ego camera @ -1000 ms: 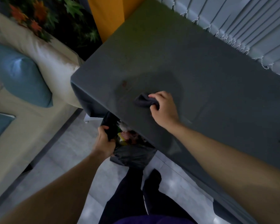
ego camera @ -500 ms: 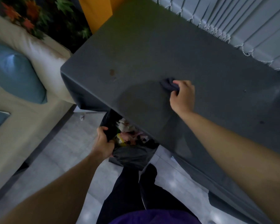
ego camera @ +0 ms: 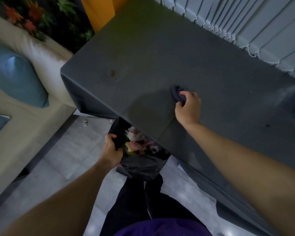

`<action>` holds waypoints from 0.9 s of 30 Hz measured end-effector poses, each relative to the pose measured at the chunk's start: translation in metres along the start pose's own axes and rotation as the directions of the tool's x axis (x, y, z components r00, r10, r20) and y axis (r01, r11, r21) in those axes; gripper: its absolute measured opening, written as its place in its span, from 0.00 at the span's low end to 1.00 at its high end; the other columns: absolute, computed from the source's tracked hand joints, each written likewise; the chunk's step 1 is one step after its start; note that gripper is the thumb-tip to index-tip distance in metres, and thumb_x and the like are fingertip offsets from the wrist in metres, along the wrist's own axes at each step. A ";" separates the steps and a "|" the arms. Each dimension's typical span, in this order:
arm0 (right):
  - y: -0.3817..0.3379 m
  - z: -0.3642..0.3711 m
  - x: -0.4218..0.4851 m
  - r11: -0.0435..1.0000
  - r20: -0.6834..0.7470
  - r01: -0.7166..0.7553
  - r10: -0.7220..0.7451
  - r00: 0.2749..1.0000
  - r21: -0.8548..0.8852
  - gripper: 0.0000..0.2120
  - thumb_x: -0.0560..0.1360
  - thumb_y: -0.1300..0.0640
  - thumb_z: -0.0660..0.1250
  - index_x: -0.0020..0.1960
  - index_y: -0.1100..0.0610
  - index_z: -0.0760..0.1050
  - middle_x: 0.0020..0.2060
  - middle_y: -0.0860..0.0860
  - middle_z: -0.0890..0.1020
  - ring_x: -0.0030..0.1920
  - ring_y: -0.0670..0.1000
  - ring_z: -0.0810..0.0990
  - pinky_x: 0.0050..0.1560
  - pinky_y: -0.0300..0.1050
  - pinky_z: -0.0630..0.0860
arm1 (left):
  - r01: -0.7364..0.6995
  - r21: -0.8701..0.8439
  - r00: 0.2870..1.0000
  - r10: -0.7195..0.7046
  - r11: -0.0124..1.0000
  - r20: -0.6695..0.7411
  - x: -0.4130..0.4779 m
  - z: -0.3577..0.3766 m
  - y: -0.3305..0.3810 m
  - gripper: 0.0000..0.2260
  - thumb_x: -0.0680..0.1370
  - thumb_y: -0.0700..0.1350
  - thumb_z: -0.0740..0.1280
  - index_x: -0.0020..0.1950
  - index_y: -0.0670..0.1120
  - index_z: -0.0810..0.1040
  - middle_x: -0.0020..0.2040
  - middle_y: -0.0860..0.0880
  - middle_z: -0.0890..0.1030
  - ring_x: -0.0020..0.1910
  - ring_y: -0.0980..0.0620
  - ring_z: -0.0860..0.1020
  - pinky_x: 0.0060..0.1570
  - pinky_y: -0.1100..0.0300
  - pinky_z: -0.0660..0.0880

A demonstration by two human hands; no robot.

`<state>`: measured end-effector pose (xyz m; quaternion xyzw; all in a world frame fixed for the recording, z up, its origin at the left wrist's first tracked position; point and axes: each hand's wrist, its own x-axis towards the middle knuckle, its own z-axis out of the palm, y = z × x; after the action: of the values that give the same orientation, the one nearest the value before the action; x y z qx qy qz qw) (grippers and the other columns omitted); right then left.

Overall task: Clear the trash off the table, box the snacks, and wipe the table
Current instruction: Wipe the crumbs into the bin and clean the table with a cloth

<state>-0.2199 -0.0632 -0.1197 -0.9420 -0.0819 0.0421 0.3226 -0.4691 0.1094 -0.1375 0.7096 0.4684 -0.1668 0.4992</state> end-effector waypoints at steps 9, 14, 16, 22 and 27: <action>-0.010 0.010 -0.038 0.848 0.294 0.494 -0.531 0.795 0.193 0.13 0.69 0.63 0.68 0.53 0.56 0.81 0.50 0.49 0.80 0.53 0.51 0.76 0.56 0.43 0.73 | -0.043 0.006 0.999 0.043 0.999 -0.020 0.004 -0.007 0.009 0.25 0.76 0.31 0.58 0.62 0.58 0.58 0.56 0.40 0.72 0.45 0.33 0.81 0.33 0.35 0.80; -0.020 0.022 -0.010 0.994 0.024 0.101 -0.102 0.994 0.048 0.17 0.73 0.63 0.65 0.61 0.56 0.78 0.57 0.52 0.77 0.58 0.54 0.74 0.57 0.35 0.66 | -0.012 0.024 1.000 0.013 1.000 -0.024 0.010 -0.020 0.013 0.25 0.77 0.31 0.57 0.65 0.55 0.57 0.56 0.40 0.72 0.46 0.32 0.81 0.34 0.34 0.80; -0.024 0.025 -0.019 0.960 0.184 0.263 -0.278 0.943 0.099 0.15 0.71 0.62 0.67 0.58 0.56 0.80 0.53 0.50 0.78 0.55 0.51 0.75 0.56 0.39 0.71 | 0.001 0.022 1.000 -0.001 1.000 -0.020 0.014 -0.025 0.014 0.24 0.77 0.31 0.57 0.66 0.54 0.57 0.57 0.40 0.72 0.47 0.32 0.80 0.36 0.34 0.80; -0.034 0.029 0.009 0.890 0.164 0.403 -0.439 0.883 0.216 0.12 0.67 0.62 0.67 0.49 0.57 0.82 0.46 0.51 0.81 0.49 0.52 0.80 0.53 0.44 0.76 | -0.024 0.028 0.999 0.025 0.999 -0.038 0.032 -0.042 0.020 0.25 0.77 0.30 0.57 0.68 0.53 0.56 0.57 0.41 0.71 0.46 0.39 0.78 0.37 0.40 0.80; -0.047 0.039 0.097 0.990 -0.148 -0.078 0.095 0.984 0.118 0.19 0.72 0.63 0.64 0.62 0.60 0.77 0.59 0.60 0.77 0.60 0.61 0.75 0.64 0.51 0.70 | -0.003 0.058 1.000 0.005 0.998 -0.030 0.050 -0.060 0.026 0.27 0.75 0.32 0.58 0.66 0.57 0.57 0.55 0.43 0.72 0.48 0.38 0.79 0.38 0.37 0.81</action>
<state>-0.1354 0.0148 -0.1238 -0.9256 -0.0133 -0.0122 0.3781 -0.4365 0.1846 -0.1314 0.7271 0.4692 -0.1686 0.4718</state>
